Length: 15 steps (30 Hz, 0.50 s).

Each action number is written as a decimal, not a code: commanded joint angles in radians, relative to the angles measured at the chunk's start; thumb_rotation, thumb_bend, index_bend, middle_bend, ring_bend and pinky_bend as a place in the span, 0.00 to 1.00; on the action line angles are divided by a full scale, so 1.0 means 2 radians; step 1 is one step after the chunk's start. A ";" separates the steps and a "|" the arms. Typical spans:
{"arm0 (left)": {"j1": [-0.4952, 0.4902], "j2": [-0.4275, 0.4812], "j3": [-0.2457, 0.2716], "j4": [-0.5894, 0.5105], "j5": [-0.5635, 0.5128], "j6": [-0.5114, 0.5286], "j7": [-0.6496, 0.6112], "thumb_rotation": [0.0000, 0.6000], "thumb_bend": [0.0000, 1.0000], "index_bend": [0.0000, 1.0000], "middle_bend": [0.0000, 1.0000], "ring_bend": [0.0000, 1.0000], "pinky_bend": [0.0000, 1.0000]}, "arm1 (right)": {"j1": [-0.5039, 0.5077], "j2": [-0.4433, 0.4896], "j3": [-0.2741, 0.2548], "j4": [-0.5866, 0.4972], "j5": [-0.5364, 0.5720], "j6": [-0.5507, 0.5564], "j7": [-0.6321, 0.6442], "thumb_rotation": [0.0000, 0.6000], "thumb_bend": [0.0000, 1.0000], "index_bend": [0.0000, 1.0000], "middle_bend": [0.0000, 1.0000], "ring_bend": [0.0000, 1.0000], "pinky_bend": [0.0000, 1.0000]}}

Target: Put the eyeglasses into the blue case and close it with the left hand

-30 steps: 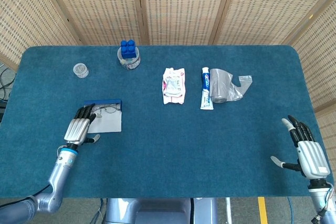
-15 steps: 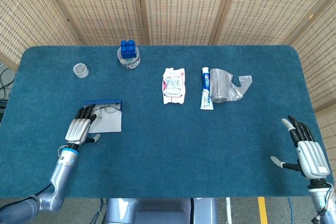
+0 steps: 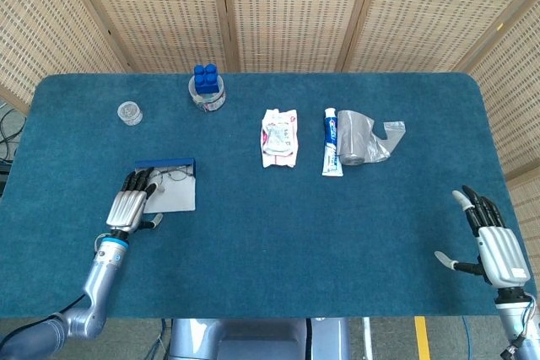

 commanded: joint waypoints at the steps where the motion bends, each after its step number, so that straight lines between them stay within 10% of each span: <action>1: 0.000 -0.001 0.000 0.003 0.001 -0.001 -0.003 1.00 0.39 0.33 0.00 0.00 0.00 | 0.000 0.000 0.000 0.000 0.000 0.000 0.001 1.00 0.00 0.00 0.00 0.00 0.00; 15: -0.010 0.007 -0.015 0.010 -0.002 -0.014 -0.014 1.00 0.54 0.35 0.00 0.00 0.00 | 0.000 0.001 -0.001 -0.001 -0.002 -0.001 0.007 1.00 0.00 0.00 0.00 0.00 0.00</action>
